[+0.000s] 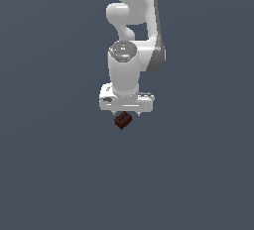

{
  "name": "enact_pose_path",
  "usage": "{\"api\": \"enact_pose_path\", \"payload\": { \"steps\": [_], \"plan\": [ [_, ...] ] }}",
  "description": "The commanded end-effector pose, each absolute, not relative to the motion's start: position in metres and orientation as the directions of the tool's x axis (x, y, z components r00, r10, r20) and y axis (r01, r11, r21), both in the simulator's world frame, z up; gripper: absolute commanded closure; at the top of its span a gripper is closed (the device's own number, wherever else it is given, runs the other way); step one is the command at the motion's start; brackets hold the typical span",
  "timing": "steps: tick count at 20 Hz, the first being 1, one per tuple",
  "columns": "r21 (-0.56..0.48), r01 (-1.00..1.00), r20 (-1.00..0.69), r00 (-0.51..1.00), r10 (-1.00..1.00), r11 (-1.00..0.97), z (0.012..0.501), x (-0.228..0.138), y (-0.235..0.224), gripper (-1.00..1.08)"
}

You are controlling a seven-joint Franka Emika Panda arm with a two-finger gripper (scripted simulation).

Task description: Pick up the object and move it to a goal position.

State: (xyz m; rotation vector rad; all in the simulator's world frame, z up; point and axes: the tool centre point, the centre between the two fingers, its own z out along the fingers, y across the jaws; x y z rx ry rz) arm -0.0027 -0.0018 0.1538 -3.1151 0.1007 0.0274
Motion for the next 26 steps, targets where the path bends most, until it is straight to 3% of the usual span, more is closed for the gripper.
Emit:
{"api": "enact_pose_path", "payload": {
  "steps": [1, 13, 26],
  "plan": [
    [-0.022, -0.078, -0.016, 0.997, -0.078, -0.997, 0.157, -0.002, -0.009, -0.92],
    [-0.021, -0.151, -0.017, 0.988, -0.151, -0.988, 0.147, -0.006, -0.009, -0.92],
    [-0.012, -0.44, -0.014, 0.898, -0.44, -0.898, 0.111, -0.023, -0.012, -0.92]
  ]
}}
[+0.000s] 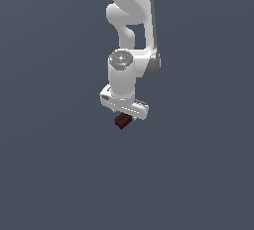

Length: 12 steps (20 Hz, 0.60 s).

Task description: Pick up the object and move it to a goal position.

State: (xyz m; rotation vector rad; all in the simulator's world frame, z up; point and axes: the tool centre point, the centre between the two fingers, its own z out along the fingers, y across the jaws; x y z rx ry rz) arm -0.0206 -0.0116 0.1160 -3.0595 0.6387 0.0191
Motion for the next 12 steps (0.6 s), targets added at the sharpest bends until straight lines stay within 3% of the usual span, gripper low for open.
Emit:
{"api": "enact_pose_path", "payload": {
  "steps": [1, 12],
  "plan": [
    [-0.011, -0.465, -0.014, 0.885, -0.465, -0.885, 0.108, -0.025, -0.013, -0.92],
    [-0.002, -0.658, -0.004, 0.753, -0.658, -0.753, 0.083, -0.041, -0.018, -0.92]
  ]
}}
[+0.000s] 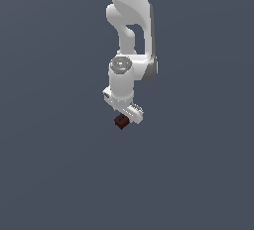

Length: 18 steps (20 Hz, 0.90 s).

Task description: Pick up the object and move it to a goal position.

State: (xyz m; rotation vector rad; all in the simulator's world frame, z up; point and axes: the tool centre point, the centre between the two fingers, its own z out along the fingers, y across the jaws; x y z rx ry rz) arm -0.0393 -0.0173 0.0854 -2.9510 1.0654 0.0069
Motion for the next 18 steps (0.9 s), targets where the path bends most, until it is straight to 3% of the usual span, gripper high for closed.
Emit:
{"api": "enact_pose_path", "payload": {
  "steps": [1, 18],
  "plan": [
    [-0.001, -0.668, -0.003, 0.745, -0.668, -0.745, 0.082, -0.042, -0.018, -0.92],
    [0.0, -0.7, 0.0, 0.714, -0.7, -0.714, 0.056, -0.046, -0.02, -0.92]
  ]
}}
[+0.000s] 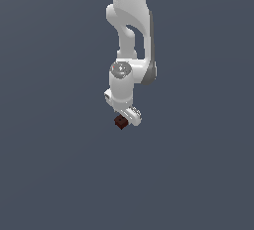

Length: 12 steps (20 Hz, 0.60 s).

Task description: Pick up the object and move it to a goal position.

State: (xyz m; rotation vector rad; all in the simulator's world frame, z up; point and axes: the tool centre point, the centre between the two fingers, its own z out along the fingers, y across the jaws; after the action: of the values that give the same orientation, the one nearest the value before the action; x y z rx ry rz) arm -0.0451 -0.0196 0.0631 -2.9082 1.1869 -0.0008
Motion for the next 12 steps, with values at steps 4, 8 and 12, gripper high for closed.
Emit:
{"api": "enact_pose_path", "payload": {
  "steps": [4, 8, 12],
  "plan": [
    [0.0, -0.702, 0.0, 0.712, -0.702, -0.712, 0.037, -0.046, -0.02, -0.92],
    [0.0, -0.702, 0.0, 0.712, -0.702, -0.712, 0.028, -0.046, -0.02, -0.92],
    [0.0, -0.702, 0.0, 0.712, -0.702, -0.712, 0.027, -0.046, -0.02, 1.08]
  ]
}}
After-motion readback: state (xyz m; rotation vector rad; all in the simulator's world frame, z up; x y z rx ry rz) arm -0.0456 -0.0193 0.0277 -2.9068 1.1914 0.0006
